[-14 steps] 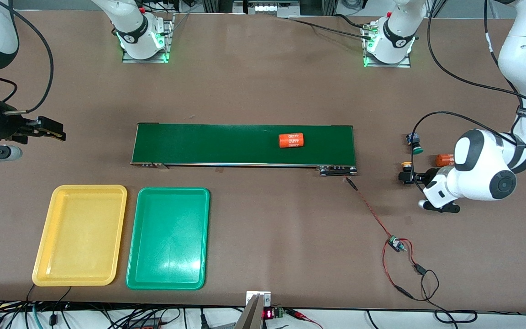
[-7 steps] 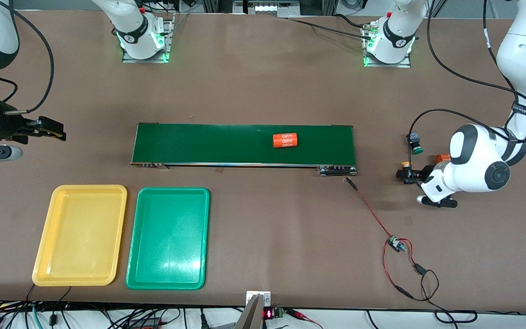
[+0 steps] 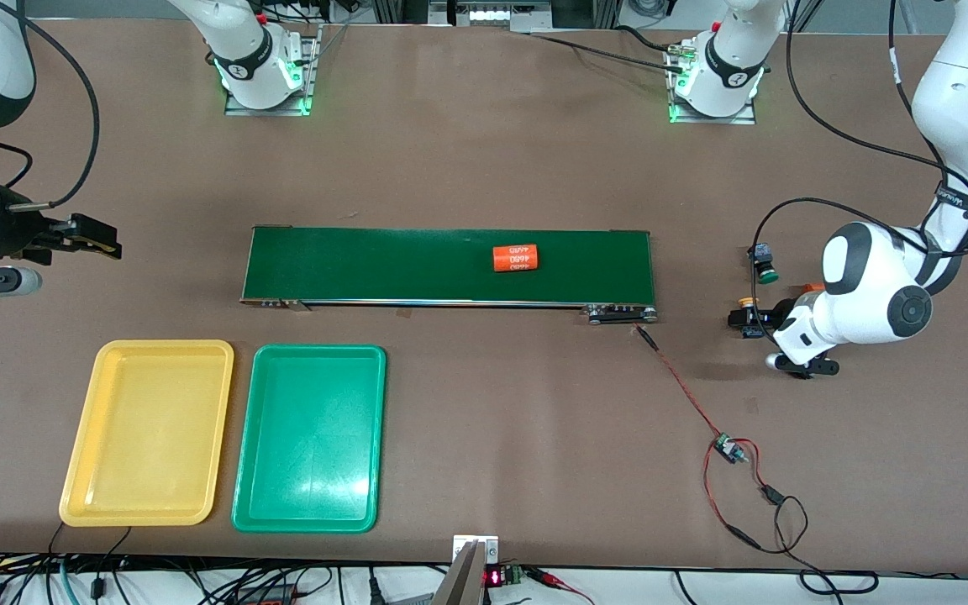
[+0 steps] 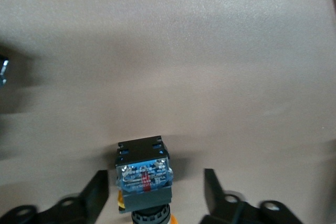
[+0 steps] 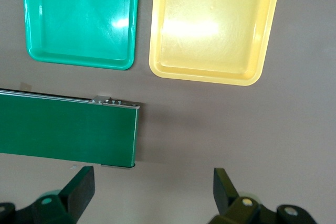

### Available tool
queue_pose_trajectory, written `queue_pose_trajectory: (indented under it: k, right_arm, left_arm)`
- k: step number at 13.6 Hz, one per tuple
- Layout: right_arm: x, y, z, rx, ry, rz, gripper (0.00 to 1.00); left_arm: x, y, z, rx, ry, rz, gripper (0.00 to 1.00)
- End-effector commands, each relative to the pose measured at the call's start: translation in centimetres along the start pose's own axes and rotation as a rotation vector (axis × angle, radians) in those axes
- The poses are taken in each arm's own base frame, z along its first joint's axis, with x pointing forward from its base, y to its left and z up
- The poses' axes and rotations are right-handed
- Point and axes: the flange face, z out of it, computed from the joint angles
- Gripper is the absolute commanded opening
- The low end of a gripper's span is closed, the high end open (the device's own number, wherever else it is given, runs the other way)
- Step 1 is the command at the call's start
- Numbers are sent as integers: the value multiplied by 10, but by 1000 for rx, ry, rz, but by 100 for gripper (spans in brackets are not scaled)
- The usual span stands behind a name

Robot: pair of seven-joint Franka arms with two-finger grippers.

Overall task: Sort buttons by color to trays
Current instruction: 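Grasp the yellow-ringed button with the left gripper, then carry the yellow-ringed button onto the belt and release it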

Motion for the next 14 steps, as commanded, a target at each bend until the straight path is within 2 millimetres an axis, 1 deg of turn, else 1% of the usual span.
queue_pose_trajectory:
  k: [1,3,4,5,6,8,9,11,13,14]
  right_arm:
    - [0,-1,-6,-12,-2,-20,100]
    - [0,-2,-6,-12,-2,-22,100]
    - [0,-2,-6,-18,-2,-23,100]
    - [0,-2,-6,-18,-2,-23,100]
    - [0,-1,-6,-18,-2,-22,100]
    - [0,-1,-6,-18,-2,-22,100]
    - [0,-1,-6,-18,-1,-22,100]
    - [0,2,-6,-18,-1,-19,100]
    - [-1,4,-6,-19,-1,-16,100]
    - [-1,3,-6,-18,-1,-16,100]
  left_arm:
    - [-9,5,-10,45,7,34,26]
    - [-8,8,-9,44,7,41,7]
    - [-8,13,-11,45,3,46,2]
    - [-9,17,-22,57,5,53,0]
    - [-10,28,-33,70,0,61,0]
    - [-16,53,-56,92,-19,87,0]
    - [-18,71,-71,98,-13,94,0]
    - [-30,111,-97,129,-16,130,0]
    - [-42,149,-113,145,-27,181,0]
    - [-47,168,-117,150,-29,204,0]
